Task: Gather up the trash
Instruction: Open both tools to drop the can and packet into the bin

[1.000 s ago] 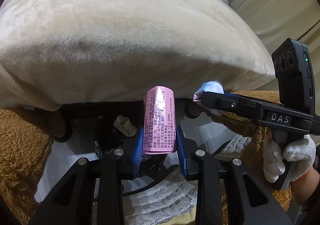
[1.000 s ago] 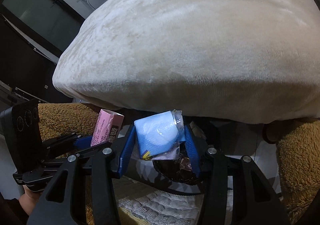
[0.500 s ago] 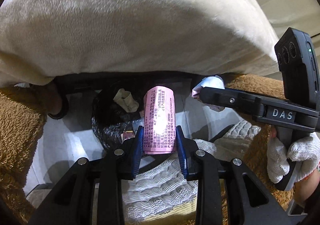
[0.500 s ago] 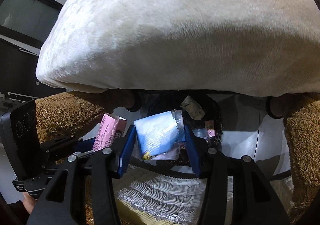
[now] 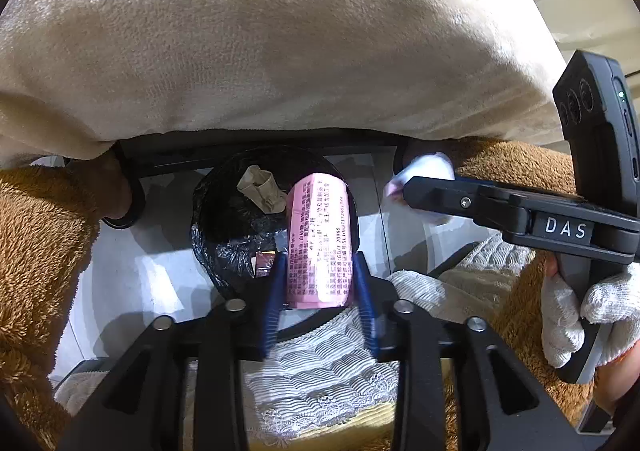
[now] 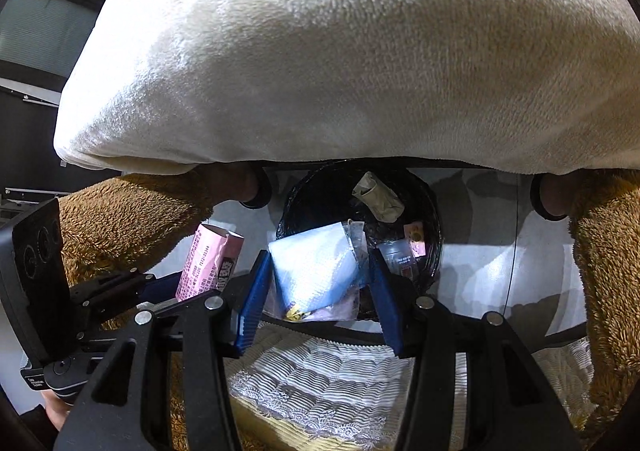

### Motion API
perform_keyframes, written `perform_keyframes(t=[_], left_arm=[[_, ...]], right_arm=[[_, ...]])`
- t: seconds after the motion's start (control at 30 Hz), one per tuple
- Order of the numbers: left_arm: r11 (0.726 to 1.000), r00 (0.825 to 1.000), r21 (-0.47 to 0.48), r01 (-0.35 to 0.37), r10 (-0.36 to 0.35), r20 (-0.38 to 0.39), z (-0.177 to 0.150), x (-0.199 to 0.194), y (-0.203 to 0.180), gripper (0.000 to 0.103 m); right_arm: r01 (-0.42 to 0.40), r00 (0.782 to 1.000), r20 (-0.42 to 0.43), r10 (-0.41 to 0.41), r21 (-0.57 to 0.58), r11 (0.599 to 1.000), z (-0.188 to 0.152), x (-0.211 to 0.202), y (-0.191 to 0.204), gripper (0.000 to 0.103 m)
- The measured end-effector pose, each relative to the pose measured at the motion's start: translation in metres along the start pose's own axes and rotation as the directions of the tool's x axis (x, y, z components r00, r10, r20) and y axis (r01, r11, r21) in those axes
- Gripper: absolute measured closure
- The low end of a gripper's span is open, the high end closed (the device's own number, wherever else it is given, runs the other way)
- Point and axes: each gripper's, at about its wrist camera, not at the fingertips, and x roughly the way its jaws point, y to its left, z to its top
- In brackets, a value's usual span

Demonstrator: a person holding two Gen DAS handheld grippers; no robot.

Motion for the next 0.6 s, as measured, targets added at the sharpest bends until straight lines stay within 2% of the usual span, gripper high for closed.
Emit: perform_keyframes(t=[0.03,0.07,0.6], left_arm=[[1.000,1.000,-0.002,-0.007,0.007,0.009,0.000,-0.002,0.000,0.047],[1.000,1.000,-0.005,-0.012,0.012,0.017,0.000,-0.003,0.001,0.045],[1.000,0.996,-0.015,-0.001,0.002,0.090,0.002,-0.019,0.007,0.045]], right_arm=[[0.002,1.000,0.006,-0.002,0.007,1.000,0.000,-0.001,-0.001,0.044],[0.002,1.000,0.011,-0.002,0.009,1.000,-0.001,-0.001,-0.002,0.042],[-0.012,0.998,0.054,0.011,0.017,1.000,0.003,-0.012,-0.002,0.041]])
